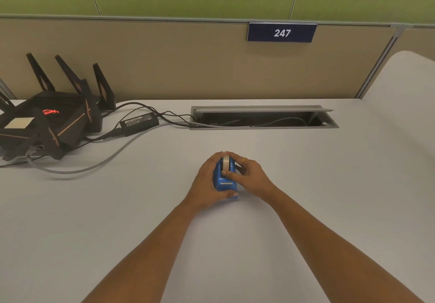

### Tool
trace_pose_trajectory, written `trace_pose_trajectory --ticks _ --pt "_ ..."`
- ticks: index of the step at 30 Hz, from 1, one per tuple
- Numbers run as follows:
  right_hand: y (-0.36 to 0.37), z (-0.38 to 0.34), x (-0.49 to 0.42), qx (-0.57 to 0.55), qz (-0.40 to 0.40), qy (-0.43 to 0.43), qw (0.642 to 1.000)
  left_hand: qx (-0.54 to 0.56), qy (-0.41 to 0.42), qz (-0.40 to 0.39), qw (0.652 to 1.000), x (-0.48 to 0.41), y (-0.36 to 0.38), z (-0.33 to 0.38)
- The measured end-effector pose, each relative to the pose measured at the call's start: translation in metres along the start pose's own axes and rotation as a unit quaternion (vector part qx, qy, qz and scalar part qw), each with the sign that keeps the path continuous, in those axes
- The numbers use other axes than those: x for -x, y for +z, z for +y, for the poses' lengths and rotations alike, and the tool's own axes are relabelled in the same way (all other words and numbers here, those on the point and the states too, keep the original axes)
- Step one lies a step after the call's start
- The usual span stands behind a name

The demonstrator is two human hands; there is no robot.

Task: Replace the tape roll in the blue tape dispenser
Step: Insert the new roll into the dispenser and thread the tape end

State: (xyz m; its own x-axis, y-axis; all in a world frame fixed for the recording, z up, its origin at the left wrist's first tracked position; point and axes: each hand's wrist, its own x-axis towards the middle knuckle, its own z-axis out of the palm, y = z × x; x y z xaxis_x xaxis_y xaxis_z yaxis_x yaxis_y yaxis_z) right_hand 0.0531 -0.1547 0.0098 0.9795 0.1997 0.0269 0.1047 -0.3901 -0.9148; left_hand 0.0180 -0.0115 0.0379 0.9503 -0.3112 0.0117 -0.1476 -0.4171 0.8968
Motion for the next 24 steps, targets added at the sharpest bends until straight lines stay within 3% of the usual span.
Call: trace_pose_trajectory --ticks 24 --pt "-0.0033 -0.0048 0.0001 -0.001 -0.008 0.012 1.0 -0.009 0.001 0.007 1.0 -0.003 0.001 -0.0073"
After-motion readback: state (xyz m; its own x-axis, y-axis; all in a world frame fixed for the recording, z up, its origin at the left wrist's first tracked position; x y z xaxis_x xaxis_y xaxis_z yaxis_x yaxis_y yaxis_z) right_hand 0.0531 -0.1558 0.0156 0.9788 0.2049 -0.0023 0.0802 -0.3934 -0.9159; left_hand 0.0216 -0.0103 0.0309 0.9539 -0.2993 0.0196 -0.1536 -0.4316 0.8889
